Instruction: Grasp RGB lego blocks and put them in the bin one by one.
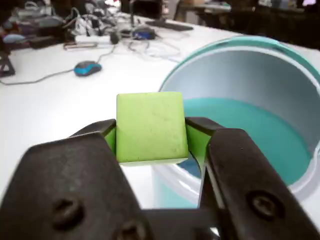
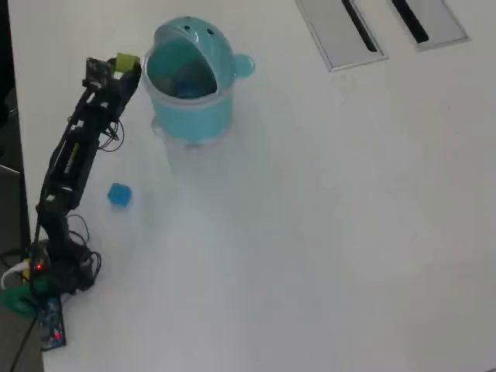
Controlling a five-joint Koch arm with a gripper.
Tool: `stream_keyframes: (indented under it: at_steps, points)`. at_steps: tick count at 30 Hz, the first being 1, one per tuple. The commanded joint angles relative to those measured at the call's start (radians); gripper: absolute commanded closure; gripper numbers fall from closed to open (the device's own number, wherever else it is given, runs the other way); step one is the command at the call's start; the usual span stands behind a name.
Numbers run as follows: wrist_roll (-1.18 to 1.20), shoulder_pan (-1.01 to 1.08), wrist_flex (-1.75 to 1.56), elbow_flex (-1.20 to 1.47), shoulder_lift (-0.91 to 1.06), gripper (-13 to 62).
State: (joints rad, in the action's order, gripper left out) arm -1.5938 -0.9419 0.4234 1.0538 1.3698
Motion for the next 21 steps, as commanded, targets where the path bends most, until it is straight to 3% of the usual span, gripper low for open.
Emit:
stream_keyframes:
  at_steps: [1, 7, 9, 16, 21]
  points:
    - [0.014, -0.006, -0.095, -0.118, 0.006, 39.6]
    - [0.012, 0.031, -0.23, -0.224, -0.14, 39.4]
    - [0.012, 0.058, -0.23, -0.376, -0.225, 39.4]
    - [0.009, 0.103, -0.264, -0.417, -0.264, 38.8]
    - [-0.011, 0.146, -0.29, -0.425, -0.293, 27.9]
